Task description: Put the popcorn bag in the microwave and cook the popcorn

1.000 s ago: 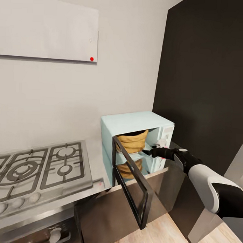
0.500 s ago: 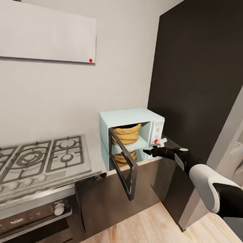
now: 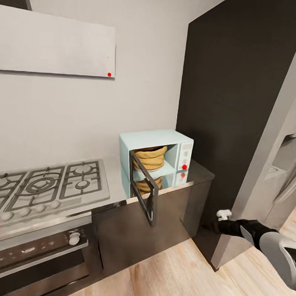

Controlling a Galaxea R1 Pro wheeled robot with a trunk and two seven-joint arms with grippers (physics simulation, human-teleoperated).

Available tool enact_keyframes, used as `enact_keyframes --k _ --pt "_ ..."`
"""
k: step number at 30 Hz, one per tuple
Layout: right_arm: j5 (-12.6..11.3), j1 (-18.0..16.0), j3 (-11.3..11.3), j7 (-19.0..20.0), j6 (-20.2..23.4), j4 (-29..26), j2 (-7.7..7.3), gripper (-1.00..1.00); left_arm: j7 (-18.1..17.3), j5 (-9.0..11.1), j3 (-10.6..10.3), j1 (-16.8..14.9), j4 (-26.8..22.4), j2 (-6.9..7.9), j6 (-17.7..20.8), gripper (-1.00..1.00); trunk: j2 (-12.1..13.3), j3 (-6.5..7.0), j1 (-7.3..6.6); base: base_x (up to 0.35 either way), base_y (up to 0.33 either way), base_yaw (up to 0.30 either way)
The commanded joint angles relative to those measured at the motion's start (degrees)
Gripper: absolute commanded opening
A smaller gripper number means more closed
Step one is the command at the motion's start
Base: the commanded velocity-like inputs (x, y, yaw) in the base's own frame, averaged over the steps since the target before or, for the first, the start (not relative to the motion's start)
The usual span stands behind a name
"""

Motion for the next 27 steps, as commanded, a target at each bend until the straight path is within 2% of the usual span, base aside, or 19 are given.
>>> enact_keyframes --k 1,3,5,7,8,11,14,16,17,19,22,23,25,27 --pt "0.8 2.9 -0.8 -2.2 0.2 0.1 0.3 1.0 -0.3 0.4 0.0 0.0 0.0 0.02 -0.1 1.0 0.0 -0.05 0.0 -0.003 -0.001 0.0" --pt "2.3 7.4 -0.8 -7.4 0.2 0.1 1.41 1.0 -0.3 0.4 0.0 0.0 0.0 -0.03 -0.1 1.0 0.0 -0.05 0.0 -0.001 0.0 0.0" --pt "2.9 13.3 -0.8 -13.5 0.4 0.1 3.1 1.0 -0.3 0.4 0.1 0.0 0.0 -0.08 -0.1 1.0 0.0 -0.05 0.0 0.0 0.0 0.0" --pt "3.2 19.0 -0.8 -16.4 0.0 0.1 3.6 1.0 -0.3 0.5 0.2 0.0 -0.1 -0.06 -0.1 1.0 0.0 -0.05 0.0 0.0 0.0 0.0" --pt "3.3 20.4 -0.8 -16.8 -0.1 0.1 3.81 1.0 -0.3 0.5 0.2 0.0 -0.1 -0.06 -0.1 1.0 0.0 -0.05 0.0 0.0 0.0 0.0" --pt "3.8 22.1 -0.8 -17.8 0.1 0.2 5.3 1.0 -0.3 0.5 0.2 0.0 -0.1 -0.06 -0.1 1.0 0.0 -0.05 0.0 0.0 0.0 0.0" --pt "4.5 23.4 -0.8 -19.7 0.0 0.2 5.71 1.0 -0.3 0.5 0.2 0.0 -0.1 -0.06 -0.1 1.0 0.0 -0.05 0.0 0.0 0.0 0.0" --pt "4.4 26.8 -1.0 -25.0 -0.1 0.2 6.69 1.0 -0.3 0.5 0.3 0.0 -0.1 -0.12 -0.1 1.0 0.0 -0.05 0.0 0.0 0.0 0.0" --pt "4.3 28.7 -1.2 -29.9 -0.4 0.2 8.02 1.0 -0.3 0.5 0.3 0.0 -0.2 -0.09 -0.1 1.0 0.0 -0.05 0.0 0.0 0.0 0.0" --pt "4.2 30.9 -1.3 -34.0 -3.2 0.3 9.54 1.0 -0.3 0.5 0.3 0.0 -0.2 -0.18 -0.1 1.0 0.0 -0.05 0.0 0.0 0.0 0.008" --pt "4.3 32.4 -1.3 -35.5 -8.0 0.3 10.1 1.0 -0.2 0.6 0.4 0.0 -0.2 -0.18 0.0 1.0 0.0 -0.05 0.0 0.0 0.0 0.193" --pt "4.3 32.5 -1.3 -35.5 -8.2 0.3 10.13 1.0 -0.2 0.7 0.4 0.0 -0.2 -0.17 0.0 1.0 0.0 -0.05 0.0 0.0 0.0 0.276" --pt "4.3 32.6 -1.3 -35.3 -7.9 0.3 10.08 1.0 -0.1 2.3 0.3 0.0 -0.1 -0.19 -0.1 1.0 0.0 -0.05 0.0 0.0 0.0 0.295" --pt "4.3 32.6 -1.3 -34.9 -6.5 0.3 10.01 1.0 0.8 2.7 0.3 0.0 -0.1 -0.35 -0.1 1.0 0.0 -0.05 0.0 0.0 0.0 0.299"
